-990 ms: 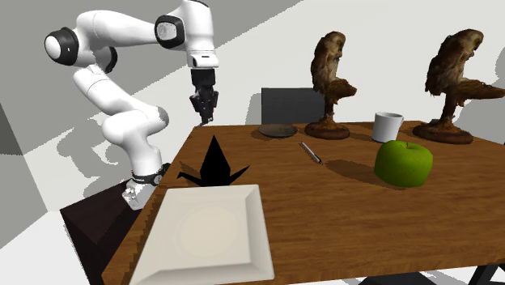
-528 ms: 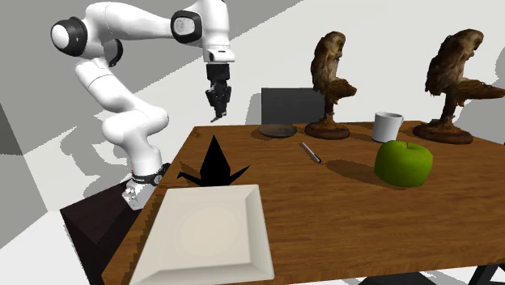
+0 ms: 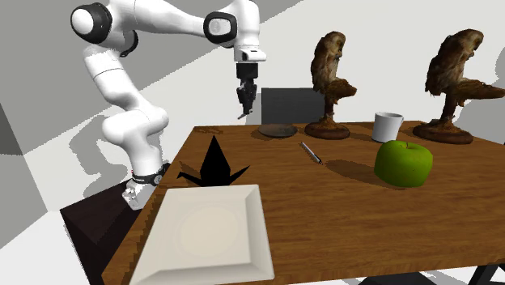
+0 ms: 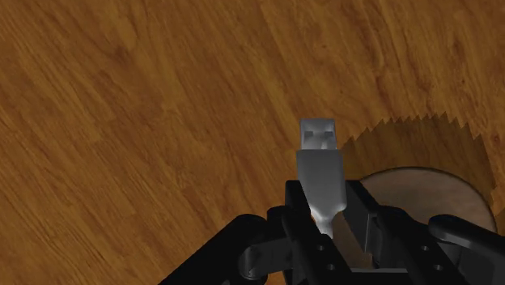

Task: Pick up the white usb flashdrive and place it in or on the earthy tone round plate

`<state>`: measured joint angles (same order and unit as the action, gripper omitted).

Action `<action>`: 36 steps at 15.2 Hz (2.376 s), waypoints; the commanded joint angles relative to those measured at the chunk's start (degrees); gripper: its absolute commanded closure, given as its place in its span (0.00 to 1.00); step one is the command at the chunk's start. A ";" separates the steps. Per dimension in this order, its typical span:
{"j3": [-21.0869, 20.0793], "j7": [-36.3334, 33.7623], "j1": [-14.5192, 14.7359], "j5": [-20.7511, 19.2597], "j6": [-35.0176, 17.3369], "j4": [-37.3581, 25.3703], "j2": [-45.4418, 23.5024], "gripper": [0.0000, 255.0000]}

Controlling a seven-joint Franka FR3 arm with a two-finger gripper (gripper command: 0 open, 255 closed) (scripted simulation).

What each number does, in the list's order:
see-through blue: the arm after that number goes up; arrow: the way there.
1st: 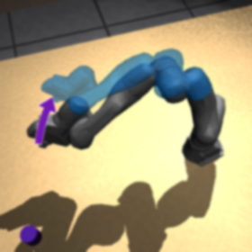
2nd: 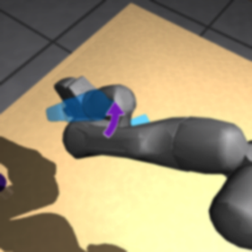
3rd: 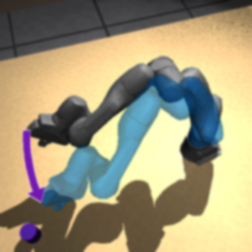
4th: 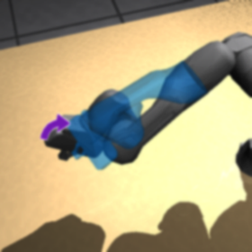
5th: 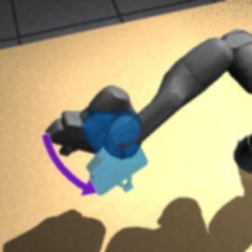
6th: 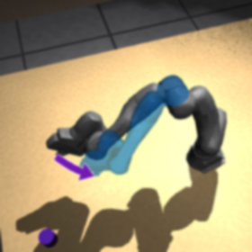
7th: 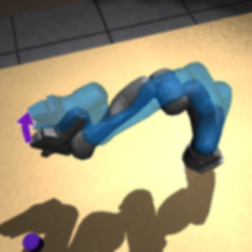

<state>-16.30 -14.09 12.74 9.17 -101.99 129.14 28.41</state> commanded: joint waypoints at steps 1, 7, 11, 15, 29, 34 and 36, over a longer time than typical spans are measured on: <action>-2.08 -2.52 -0.04 -0.36 -0.36 -4.68 -4.85 1.00; -6.82 -9.15 -0.01 -3.85 -0.50 -18.09 -18.47 1.00; -8.27 -11.67 0.48 -5.81 -1.44 -22.03 -23.63 1.00; -8.34 -11.64 0.54 -5.83 -4.50 -19.11 -23.79 1.00; -8.64 -11.88 0.69 -6.28 -12.28 -12.61 -25.17 1.00; -8.64 -11.88 0.69 -6.27 -12.28 -12.61 -25.17 0.00; -8.63 -11.87 0.69 -6.27 -12.28 -12.61 -25.17 0.00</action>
<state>-24.94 -25.96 13.43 2.89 -114.26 116.53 3.24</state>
